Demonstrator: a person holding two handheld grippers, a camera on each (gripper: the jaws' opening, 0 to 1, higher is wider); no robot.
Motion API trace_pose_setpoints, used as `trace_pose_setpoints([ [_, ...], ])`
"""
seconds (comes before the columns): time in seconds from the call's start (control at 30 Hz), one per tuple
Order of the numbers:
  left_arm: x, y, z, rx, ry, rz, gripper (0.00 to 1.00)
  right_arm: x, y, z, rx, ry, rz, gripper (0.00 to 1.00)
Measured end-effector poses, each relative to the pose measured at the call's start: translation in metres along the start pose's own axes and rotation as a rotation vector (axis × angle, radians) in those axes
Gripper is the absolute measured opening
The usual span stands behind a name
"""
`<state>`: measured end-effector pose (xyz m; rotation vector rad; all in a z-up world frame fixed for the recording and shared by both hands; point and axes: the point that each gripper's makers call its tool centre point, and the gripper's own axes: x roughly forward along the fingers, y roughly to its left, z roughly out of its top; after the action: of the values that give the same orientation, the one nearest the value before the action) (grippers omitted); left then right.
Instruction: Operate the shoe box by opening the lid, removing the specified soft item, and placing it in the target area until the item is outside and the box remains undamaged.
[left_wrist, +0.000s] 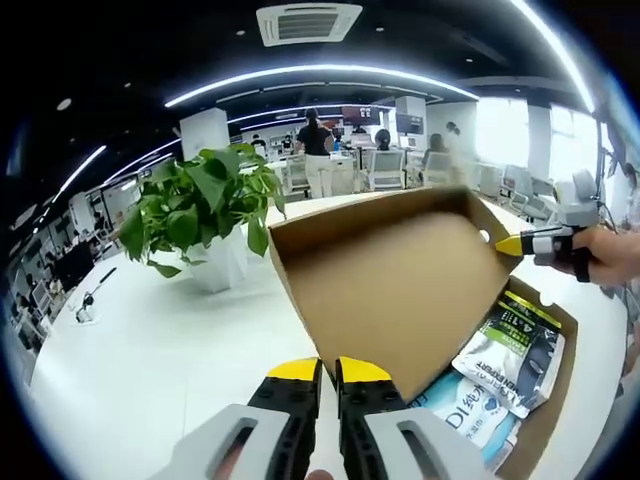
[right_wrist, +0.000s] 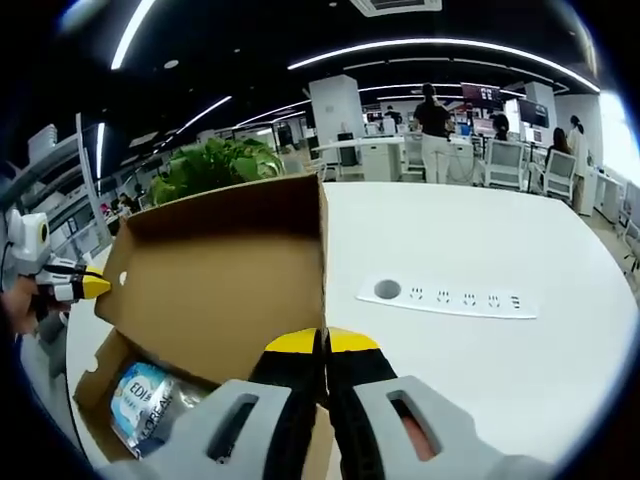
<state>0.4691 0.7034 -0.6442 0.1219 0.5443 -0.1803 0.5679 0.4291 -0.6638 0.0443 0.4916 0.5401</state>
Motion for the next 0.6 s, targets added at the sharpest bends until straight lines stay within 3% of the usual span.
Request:
trace_pose_setpoints([
  [0.6, 0.014, 0.007, -0.005, -0.049, 0.023, -0.007, 0.05, 0.011, -0.002, -0.009, -0.002, 0.052, -0.012, 0.01],
])
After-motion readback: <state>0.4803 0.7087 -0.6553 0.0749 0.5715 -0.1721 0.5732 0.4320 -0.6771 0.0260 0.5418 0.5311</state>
